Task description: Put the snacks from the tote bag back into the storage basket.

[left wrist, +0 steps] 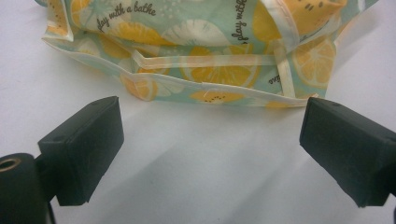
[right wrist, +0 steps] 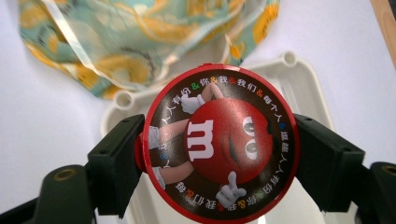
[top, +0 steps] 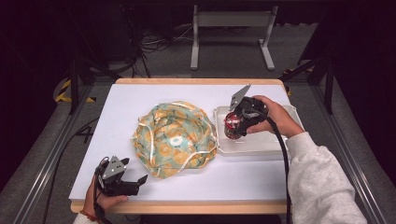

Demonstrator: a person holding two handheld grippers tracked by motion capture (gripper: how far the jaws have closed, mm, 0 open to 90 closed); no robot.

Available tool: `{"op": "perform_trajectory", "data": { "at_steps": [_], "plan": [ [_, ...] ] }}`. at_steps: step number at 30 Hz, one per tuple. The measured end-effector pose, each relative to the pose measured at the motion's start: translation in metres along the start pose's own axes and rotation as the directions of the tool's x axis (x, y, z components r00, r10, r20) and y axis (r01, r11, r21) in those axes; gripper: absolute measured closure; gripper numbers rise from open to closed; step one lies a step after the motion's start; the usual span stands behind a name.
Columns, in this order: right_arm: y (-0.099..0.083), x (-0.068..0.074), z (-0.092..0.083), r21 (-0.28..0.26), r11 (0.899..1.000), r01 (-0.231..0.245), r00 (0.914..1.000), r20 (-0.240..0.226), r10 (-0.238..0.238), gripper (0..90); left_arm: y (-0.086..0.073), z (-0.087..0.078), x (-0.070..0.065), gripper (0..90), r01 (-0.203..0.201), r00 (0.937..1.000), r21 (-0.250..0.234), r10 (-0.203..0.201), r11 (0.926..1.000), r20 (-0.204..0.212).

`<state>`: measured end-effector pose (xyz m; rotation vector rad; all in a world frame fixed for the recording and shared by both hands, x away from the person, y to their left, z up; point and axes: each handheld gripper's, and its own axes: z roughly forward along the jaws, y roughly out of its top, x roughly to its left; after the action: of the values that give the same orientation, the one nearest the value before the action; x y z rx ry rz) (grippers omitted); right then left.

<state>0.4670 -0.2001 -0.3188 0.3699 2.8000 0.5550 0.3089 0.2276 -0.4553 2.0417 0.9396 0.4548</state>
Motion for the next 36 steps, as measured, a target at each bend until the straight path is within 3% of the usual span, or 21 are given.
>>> {"op": "perform_trajectory", "data": {
  "at_steps": [18,36],
  "plan": [
    [-0.035,-0.017,0.024,0.049,0.998,-0.039,0.999,-0.017,0.04,23.5,-0.001,-0.001,0.001,7.1,0.006,1.0,-0.002,-0.006,1.0,0.002],
    [-0.047,-0.015,0.036,0.033,0.998,-0.051,0.9976,-0.046,0.052,23.4,-0.001,0.0,0.001,7.1,0.0,1.0,0.004,0.0,1.0,0.009]
  ]
}}
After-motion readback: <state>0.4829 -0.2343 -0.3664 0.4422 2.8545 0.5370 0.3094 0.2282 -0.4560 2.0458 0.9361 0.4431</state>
